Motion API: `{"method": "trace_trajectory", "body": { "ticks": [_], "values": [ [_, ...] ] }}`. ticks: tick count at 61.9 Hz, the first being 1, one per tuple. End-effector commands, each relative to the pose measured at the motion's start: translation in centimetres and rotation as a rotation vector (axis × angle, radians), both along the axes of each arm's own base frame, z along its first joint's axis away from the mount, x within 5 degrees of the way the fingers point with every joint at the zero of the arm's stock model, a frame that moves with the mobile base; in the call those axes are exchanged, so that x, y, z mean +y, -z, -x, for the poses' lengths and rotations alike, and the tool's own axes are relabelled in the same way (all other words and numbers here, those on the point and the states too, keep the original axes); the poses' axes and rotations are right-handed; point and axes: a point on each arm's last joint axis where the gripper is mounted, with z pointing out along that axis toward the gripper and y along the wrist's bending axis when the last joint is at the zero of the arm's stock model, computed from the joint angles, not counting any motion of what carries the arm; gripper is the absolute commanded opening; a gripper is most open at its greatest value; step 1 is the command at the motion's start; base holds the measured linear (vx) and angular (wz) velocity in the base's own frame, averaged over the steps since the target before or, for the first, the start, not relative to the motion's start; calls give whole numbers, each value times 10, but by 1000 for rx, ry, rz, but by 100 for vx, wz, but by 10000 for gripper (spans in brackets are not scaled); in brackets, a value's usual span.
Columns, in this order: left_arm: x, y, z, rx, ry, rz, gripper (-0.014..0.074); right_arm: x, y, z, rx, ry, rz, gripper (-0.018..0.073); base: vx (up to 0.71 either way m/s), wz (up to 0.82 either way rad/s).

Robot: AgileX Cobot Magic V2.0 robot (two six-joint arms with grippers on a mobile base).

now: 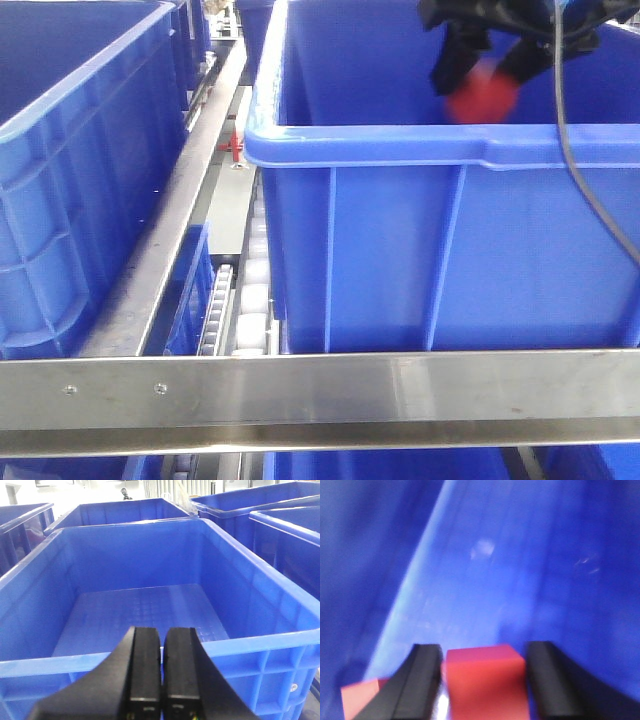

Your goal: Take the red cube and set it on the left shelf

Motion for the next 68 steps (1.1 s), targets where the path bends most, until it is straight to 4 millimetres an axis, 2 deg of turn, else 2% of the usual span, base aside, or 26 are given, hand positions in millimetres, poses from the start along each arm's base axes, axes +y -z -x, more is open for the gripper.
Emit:
{"method": "trace_trajectory", "body": {
  "ticks": [1,11,18,24,31,37,48,55,68],
  "values": [
    [1,0,-1,-54,-12,16,106,-2,-34,5,-127,-11,-23,580,0,0],
    [1,0,-1,-54,-12,16,106,-13,-41,35,-181,-19,-37,530,-1,-9],
    [1,0,-1,-54,-12,16,106,-27,-44,75,-289,-35,-81,434,-1,-5],
    [1,0,-1,-54,-12,16,106,-39,-34,110,-355,-46,-109,285,0,0],
    [1,0,-1,-54,-12,16,106,-57,-22,160,-451,-56,-147,47,0,0],
    [1,0,-1,-54,-12,16,106,-72,-2,193,-505,-38,-161,64,-3,-15],
    [1,0,-1,-54,-12,16,106,-96,26,227,-569,70,-148,57,-1,-6],
    [1,0,-1,-54,-12,16,106,-103,35,235,-592,119,-138,57,-2,13],
    [1,0,-1,-54,-12,16,106,-105,37,235,-586,146,-128,57,-1,-7]
  ]
}}
